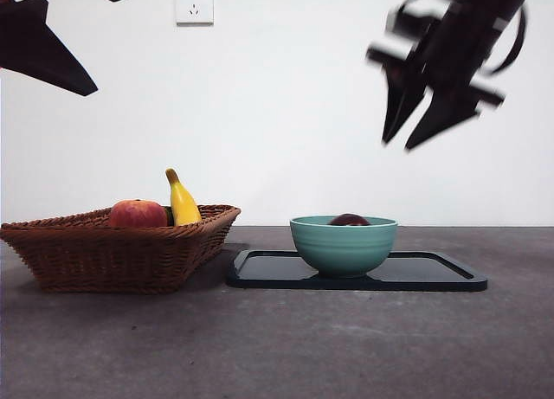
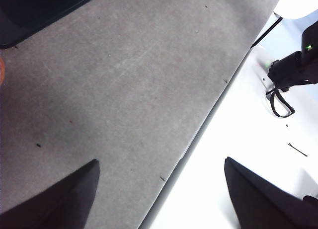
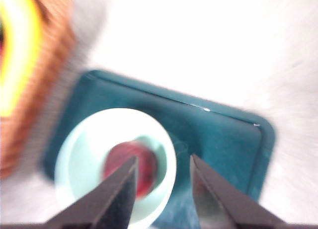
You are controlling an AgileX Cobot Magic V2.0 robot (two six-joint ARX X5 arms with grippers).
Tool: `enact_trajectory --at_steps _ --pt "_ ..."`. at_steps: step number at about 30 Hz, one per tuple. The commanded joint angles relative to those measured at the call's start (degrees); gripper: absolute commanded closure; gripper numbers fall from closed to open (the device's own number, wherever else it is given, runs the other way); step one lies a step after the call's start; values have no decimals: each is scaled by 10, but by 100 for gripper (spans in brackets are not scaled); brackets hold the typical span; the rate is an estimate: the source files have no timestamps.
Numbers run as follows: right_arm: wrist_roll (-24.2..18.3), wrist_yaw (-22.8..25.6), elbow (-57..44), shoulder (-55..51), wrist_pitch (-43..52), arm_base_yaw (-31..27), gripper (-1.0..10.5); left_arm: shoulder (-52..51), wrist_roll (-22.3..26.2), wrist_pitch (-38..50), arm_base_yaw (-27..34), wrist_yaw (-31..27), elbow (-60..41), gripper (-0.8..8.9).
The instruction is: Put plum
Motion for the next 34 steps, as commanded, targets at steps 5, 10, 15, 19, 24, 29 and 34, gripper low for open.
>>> enact_trajectory --at_steps 5,10,15,19,24,29,34 --pt "-16 -36 11 -101 -72 4 775 3 7 3 -3 5 4 411" --pt "-46 -35 10 -178 -156 4 775 3 7 3 -3 5 4 411" --pt "-62 -36 0 -249 -220 7 775 3 7 3 -3 5 4 411" --pt "-62 -38 -31 -306 -228 14 775 3 7 3 -3 5 4 411" --pt "-62 -52 -105 -382 -226 28 775 3 7 3 -3 5 4 411" --pt "-63 -80 -184 -447 -222 38 775 3 7 4 -3 5 4 411" --pt "-64 -146 -261 -499 -209 41 775 3 7 4 -3 5 4 411"
